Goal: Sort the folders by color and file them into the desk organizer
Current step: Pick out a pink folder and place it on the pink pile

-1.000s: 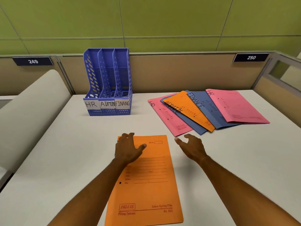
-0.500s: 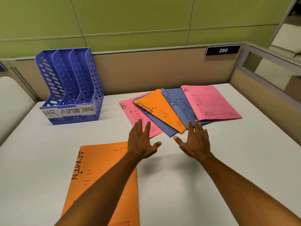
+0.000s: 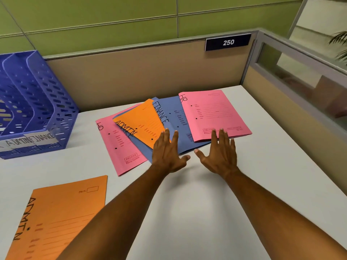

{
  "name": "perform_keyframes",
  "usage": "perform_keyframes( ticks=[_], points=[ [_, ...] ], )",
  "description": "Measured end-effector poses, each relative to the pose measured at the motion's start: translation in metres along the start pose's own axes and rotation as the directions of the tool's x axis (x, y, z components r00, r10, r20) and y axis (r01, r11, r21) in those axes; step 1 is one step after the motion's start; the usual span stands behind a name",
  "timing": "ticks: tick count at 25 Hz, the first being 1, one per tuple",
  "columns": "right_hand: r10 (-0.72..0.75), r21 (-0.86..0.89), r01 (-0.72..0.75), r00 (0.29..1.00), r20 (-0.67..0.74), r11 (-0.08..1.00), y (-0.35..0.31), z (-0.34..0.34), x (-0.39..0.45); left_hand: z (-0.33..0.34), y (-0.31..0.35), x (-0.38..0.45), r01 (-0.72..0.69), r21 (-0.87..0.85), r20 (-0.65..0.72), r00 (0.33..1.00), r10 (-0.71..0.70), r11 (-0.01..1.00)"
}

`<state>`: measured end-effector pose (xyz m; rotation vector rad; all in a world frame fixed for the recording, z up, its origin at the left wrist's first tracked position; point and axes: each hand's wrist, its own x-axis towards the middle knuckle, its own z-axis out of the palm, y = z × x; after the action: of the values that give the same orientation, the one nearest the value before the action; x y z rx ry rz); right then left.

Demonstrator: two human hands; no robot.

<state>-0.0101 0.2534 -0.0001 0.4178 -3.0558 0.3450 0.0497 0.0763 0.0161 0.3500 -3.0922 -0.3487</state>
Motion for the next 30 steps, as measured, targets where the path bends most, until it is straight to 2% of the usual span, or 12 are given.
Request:
perform_keyframes(
  ticks=[8,14,17,20,22,24,30],
  points=[
    [-0.008,0.100,-0.001,0.996,0.087,0.995,0.030,0.027,0.039,0.021,0.036,0.066,0.050,-0.187,0.161,0.987,-0.019,0.981],
    [-0.052,0.132,0.044,0.997,0.056,0.990,0.041,0.040,0.066,0.027,0.048,0.115,0.083,-0.392,0.089,0.995,-0.052,0.916],
    [-0.056,0.143,0.046,0.996,0.067,0.989,0.041,0.047,0.069,0.026,0.054,0.136,0.190,-0.605,0.036,0.977,-0.212,0.773],
    [-0.063,0.160,0.054,0.997,0.053,0.986,0.043,0.051,0.068,0.022,0.058,0.152,0.401,-0.776,0.188,0.884,-0.428,0.487],
    [-0.070,0.180,0.064,0.997,0.028,0.982,0.046,0.051,0.069,0.021,0.059,0.159,0.472,-0.805,0.282,0.838,-0.467,0.360],
    [-0.072,0.197,0.069,0.997,0.010,0.978,0.049,0.049,0.069,0.021,0.061,0.164,0.475,-0.817,0.288,0.828,-0.481,0.328],
    [-0.064,0.262,0.071,0.997,-0.036,0.963,0.054,0.035,0.065,0.006,0.051,0.157,0.406,-0.851,0.220,0.851,-0.476,0.333]
  ],
)
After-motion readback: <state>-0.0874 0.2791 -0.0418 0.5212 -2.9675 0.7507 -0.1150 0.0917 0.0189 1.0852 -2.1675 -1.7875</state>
